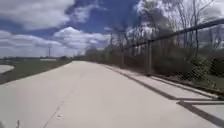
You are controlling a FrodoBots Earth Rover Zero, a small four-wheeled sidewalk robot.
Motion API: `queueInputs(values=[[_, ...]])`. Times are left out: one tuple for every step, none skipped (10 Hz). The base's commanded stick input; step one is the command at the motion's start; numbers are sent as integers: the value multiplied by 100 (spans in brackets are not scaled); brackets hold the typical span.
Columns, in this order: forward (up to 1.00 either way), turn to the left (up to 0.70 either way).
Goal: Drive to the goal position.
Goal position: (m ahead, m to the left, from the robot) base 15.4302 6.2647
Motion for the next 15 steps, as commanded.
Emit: queueInputs(values=[[100, 0], [100, 0], [100, 0], [100, 0], [100, 0], [100, 0], [100, 0], [100, 0], [100, 0], [100, 0], [100, 0], [100, 0], [100, 20], [100, 0], [100, 0]])
